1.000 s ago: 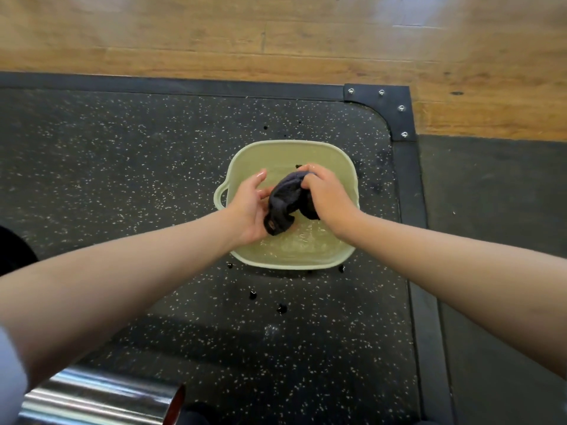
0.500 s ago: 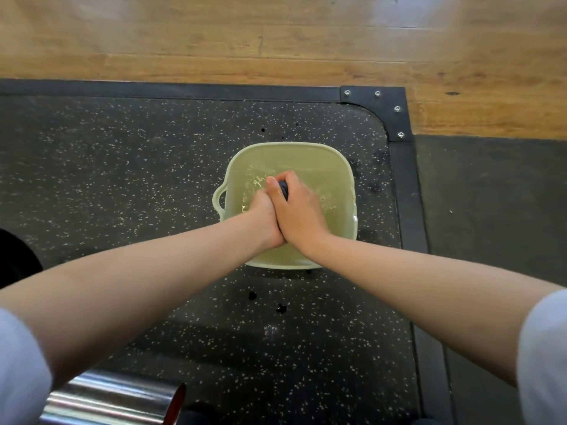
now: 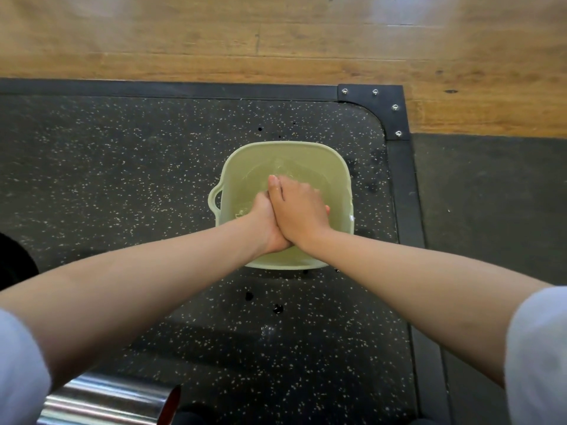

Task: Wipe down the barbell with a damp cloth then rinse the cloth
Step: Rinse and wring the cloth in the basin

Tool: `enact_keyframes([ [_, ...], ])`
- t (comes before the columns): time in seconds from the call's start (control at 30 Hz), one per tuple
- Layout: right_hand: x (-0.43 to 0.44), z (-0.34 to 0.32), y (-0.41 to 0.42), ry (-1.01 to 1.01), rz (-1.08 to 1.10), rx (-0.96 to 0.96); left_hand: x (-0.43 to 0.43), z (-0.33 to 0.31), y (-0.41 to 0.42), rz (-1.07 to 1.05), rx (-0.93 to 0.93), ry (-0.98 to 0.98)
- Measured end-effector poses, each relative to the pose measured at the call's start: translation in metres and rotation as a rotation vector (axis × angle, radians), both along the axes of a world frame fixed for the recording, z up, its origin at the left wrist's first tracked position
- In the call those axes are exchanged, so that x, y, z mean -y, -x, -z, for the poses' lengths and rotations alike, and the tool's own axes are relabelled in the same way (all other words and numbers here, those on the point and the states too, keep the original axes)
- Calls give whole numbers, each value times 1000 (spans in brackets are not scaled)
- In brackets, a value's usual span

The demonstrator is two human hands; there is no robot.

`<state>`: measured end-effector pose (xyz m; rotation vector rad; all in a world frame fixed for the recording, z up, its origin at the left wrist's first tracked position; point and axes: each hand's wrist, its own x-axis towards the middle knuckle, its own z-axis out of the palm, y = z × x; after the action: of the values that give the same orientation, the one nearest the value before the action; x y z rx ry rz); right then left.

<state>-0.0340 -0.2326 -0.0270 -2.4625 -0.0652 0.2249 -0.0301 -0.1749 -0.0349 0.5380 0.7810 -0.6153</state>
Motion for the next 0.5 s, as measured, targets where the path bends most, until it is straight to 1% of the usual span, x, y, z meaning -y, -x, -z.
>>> enact_keyframes([
  [0.17,-1,0,-5,54,-57,3,-8,4,-4,45,-103,-75],
  [0.33,-5,-3,-12,24,-60,18,-18,-5,-12,157,-134,-170],
  [0.43,-12,-9,-23,8,-62,49,-26,-9,-25,166,-145,-229],
  [0.5,-15,-11,-27,3,-65,67,-29,-12,-28,169,-146,-229],
])
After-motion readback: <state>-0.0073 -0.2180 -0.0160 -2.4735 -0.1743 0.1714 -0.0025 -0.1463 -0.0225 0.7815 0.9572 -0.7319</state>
